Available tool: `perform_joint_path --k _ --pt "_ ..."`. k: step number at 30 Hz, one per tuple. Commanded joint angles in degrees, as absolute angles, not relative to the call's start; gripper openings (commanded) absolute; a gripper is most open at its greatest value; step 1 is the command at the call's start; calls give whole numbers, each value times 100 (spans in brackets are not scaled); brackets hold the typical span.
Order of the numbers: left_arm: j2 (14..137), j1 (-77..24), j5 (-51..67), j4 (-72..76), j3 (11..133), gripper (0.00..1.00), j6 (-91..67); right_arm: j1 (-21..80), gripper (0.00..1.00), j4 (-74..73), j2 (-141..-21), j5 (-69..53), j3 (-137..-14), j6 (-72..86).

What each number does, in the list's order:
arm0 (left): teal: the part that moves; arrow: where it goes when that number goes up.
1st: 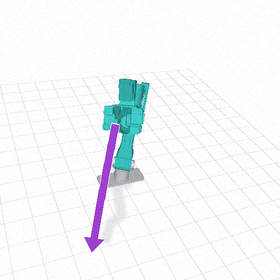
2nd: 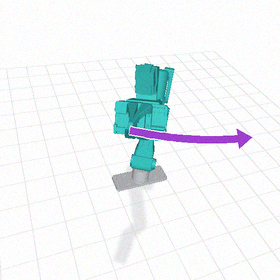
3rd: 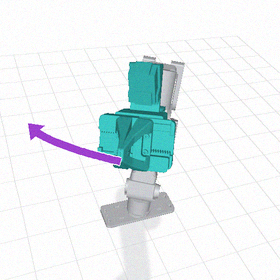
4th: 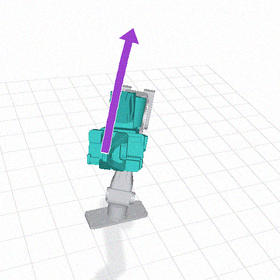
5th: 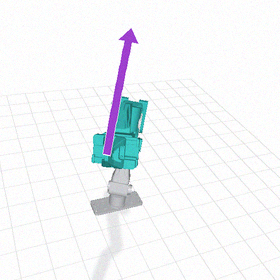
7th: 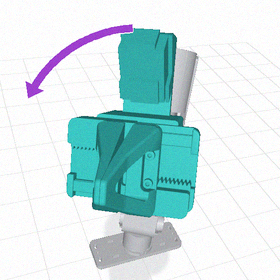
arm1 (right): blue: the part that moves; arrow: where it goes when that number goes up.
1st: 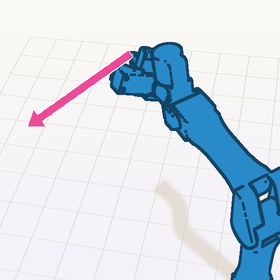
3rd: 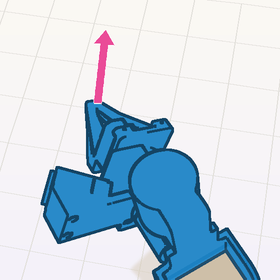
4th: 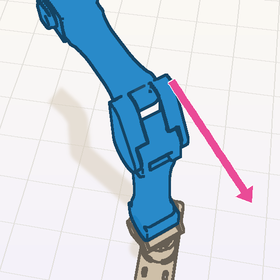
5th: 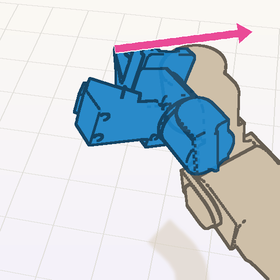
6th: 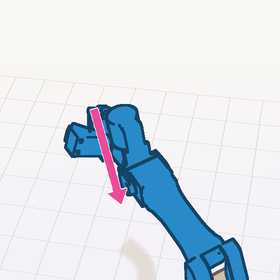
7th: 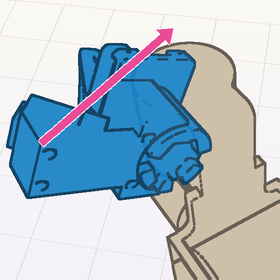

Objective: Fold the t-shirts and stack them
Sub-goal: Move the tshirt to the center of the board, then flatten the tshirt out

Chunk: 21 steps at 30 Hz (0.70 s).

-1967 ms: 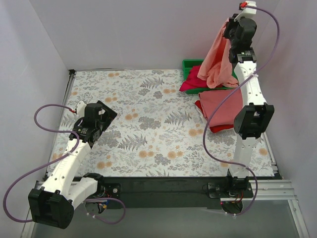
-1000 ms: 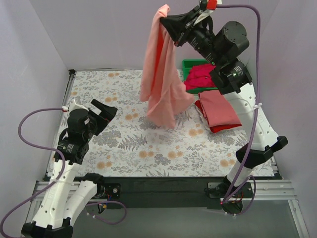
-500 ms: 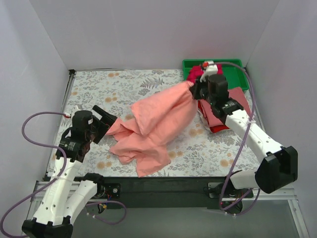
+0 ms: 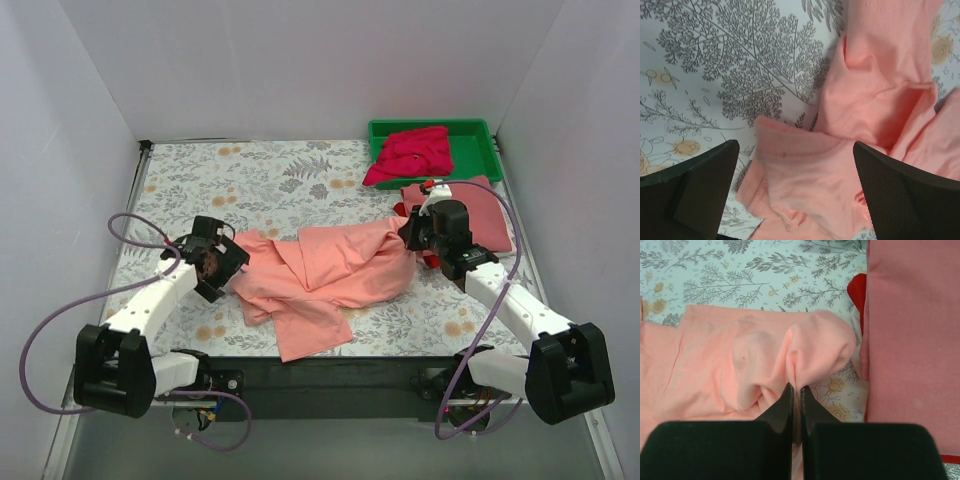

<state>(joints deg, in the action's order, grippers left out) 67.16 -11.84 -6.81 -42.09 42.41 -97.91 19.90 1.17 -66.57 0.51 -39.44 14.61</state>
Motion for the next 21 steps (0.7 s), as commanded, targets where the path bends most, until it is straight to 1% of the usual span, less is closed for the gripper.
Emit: perform_joint_path --k 1,7,9,15,20,21 --pt "7056 -1134 -1343 -3859 4649 98 -9941 1995 1 475 -6469 -219 -3762 1249" --pt "8321 -914 -1547 -3262 5053 97 -9783 2004 1 466 -6311 -526 -3568 1195" --pt "8803 -862 -1521 -3147 5272 93 -9756 2013 1 483 -6302 -641 -3542 1151" --pt "9342 -853 -1406 -2690 5520 78 -9449 2004 1 475 -6416 -896 -3560 1081" --pt "9860 -853 -1424 -2602 5905 77 -9238 2004 1 466 -6486 -870 -3577 1072" --pt "9966 -844 -1406 -2593 5950 72 -9185 2004 1 466 -6486 -853 -3595 1072"
